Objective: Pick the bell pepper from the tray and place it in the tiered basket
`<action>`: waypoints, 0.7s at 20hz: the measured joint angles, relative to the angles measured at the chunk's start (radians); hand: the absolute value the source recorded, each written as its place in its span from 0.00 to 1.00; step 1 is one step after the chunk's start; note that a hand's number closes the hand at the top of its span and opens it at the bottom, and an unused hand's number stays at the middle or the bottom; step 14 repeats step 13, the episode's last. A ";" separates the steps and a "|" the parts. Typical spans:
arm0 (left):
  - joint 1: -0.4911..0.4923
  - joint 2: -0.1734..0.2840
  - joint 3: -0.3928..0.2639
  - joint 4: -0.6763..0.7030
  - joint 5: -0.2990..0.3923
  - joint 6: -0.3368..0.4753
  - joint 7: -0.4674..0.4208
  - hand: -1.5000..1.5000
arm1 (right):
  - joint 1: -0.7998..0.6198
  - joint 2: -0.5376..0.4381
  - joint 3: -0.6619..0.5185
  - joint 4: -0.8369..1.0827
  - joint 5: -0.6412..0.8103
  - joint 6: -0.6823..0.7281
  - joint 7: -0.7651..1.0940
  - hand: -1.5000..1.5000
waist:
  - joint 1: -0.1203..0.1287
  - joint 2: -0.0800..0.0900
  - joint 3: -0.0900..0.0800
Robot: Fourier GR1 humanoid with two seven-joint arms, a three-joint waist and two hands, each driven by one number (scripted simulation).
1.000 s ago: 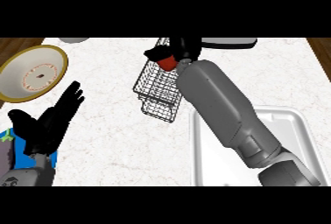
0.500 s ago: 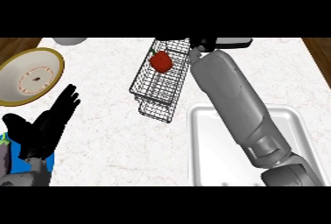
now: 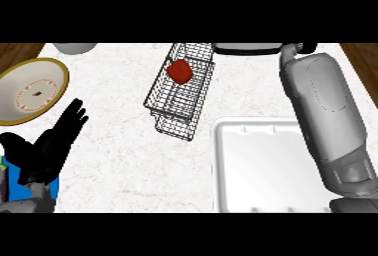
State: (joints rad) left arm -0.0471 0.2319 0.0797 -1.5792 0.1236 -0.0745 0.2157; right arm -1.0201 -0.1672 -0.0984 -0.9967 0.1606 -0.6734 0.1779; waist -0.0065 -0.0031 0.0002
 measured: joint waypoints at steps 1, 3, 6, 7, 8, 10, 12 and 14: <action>0.010 -0.001 -0.001 -0.014 0.003 -0.003 0.005 0.50 | 0.012 -0.027 -0.013 -0.018 -0.007 0.012 0.010 0.00 | 0.001 0.000 0.000; 0.005 -0.003 0.005 -0.004 0.003 -0.002 0.001 0.50 | 0.071 -0.070 -0.033 -0.087 -0.027 0.041 0.022 0.00 | -0.005 -0.001 0.000; 0.018 -0.003 0.007 -0.024 0.008 -0.008 0.009 0.50 | 0.160 -0.146 -0.076 -0.174 -0.070 0.103 0.023 0.00 | -0.005 -0.001 0.000; 0.032 -0.004 0.006 -0.028 0.005 -0.011 0.003 0.50 | 0.187 -0.167 -0.088 -0.202 -0.081 0.122 0.030 0.00 | -0.004 -0.002 0.000; 0.020 0.000 0.014 -0.014 0.010 -0.015 0.001 0.50 | 0.213 -0.191 -0.103 -0.231 -0.098 0.147 0.033 0.00 | -0.006 -0.001 0.000; 0.020 -0.003 0.011 -0.028 0.005 -0.012 0.012 0.50 | 0.263 -0.241 -0.140 -0.276 -0.131 0.193 0.042 0.00 | -0.005 -0.001 0.000; 0.007 -0.011 0.004 -0.031 -0.004 -0.004 0.023 0.50 | 0.290 -0.288 -0.177 -0.296 -0.165 0.239 0.045 0.00 | -0.003 0.000 0.000; -0.004 -0.007 0.010 -0.034 0.000 -0.004 0.037 0.50 | 0.317 -0.308 -0.194 -0.316 -0.180 0.262 0.046 0.00 | -0.003 0.000 0.000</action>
